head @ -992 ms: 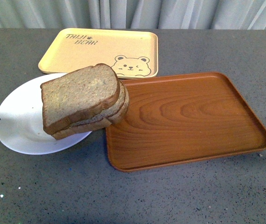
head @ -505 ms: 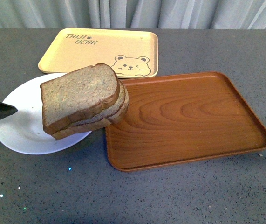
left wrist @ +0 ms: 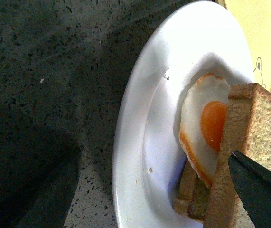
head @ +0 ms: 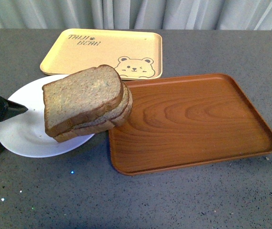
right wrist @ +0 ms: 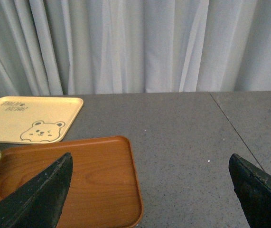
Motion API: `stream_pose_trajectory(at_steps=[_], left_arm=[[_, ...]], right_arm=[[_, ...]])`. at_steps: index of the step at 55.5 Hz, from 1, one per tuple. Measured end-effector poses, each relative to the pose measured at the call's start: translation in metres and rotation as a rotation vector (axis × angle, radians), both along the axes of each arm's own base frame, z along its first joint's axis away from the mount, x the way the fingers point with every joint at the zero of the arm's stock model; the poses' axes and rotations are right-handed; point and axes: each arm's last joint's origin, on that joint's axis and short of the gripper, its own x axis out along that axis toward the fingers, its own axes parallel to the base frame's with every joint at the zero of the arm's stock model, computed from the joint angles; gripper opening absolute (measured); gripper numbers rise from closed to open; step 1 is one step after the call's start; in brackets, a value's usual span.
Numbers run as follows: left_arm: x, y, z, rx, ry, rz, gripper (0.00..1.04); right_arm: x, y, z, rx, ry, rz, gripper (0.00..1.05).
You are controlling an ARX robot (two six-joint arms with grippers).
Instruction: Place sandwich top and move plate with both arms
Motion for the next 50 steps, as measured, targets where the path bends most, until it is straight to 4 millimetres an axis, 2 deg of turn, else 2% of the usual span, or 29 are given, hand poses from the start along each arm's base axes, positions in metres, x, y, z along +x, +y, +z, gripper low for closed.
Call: stream_pose_trajectory(at_steps=[12, 17, 31, 35, 50], left_arm=[[-0.007, -0.004, -0.004, -0.034, 0.039, -0.013, 0.6], [-0.011, -0.004, -0.005, -0.047, 0.057, -0.013, 0.42], [-0.018, -0.005, -0.002, -0.088, 0.065, -0.014, 0.07], [-0.019, -0.005, 0.004, -0.109, 0.043, -0.017, 0.03], [-0.028, -0.003, 0.018, -0.158, 0.042, -0.014, 0.02]], right_arm=[[0.0, 0.0, 0.0, 0.0, 0.0, 0.0, 0.96], [0.0, 0.0, 0.0, 0.0, 0.0, 0.0, 0.96], [0.0, 0.0, 0.0, 0.0, 0.0, 0.0, 0.96], [0.0, 0.0, 0.0, 0.0, 0.0, 0.0, 0.96], [0.0, 0.0, 0.0, 0.0, 0.0, 0.0, 0.96]])
